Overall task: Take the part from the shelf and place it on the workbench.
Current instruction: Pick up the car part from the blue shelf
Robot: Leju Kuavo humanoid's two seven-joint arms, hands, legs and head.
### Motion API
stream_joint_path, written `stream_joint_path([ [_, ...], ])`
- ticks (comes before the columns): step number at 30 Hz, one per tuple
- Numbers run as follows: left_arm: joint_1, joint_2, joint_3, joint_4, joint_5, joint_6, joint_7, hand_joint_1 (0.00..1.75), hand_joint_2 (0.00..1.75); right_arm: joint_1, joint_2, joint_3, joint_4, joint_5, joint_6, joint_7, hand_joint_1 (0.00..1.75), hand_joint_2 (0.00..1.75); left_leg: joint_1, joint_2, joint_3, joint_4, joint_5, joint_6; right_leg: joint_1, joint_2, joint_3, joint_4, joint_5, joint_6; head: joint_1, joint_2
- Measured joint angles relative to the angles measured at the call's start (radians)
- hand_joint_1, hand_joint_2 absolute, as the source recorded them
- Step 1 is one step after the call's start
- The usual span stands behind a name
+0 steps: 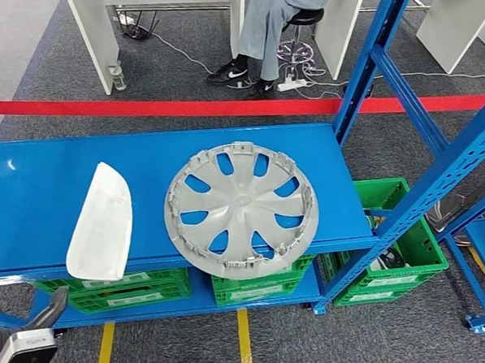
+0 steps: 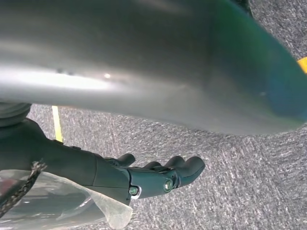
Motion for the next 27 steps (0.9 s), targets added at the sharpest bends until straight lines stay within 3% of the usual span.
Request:
stream_joint_path([
  [7, -0.058, -0.02, -0.047, 0.155, 0.114, -0.031, 0.001, 0.0, 1.75, -0.012, 0.0, 0.031, 0.0, -0.004, 0.011, -0.002, 0.0, 0.0, 0.0, 0.0, 0.0, 0.0, 0.0, 0.0, 0.0, 0.0, 0.0, 0.0, 0.0, 0.0, 0.0, 0.0],
  [20, -0.108, -0.043, -0.086, 0.282, 0.118, -0.041, -0.006, 0.0, 1.75, -0.017, 0.0, 0.06, 0.0, -0.01, 0.013, -0.005, 0.0, 0.0, 0.0, 0.0, 0.0, 0.0, 0.0, 0.0, 0.0, 0.0, 0.0, 0.0, 0.0, 0.0, 0.0, 0.0],
  [27, -0.163, -0.059, -0.129, 0.416, 0.166, -0.047, -0.014, 0.0, 1.75, -0.026, 0.0, 0.09, 0.0, -0.023, 0.013, -0.004, 0.0, 0.0, 0.0, 0.0, 0.0, 0.0, 0.0, 0.0, 0.0, 0.0, 0.0, 0.0, 0.0, 0.0, 0.0, 0.0],
])
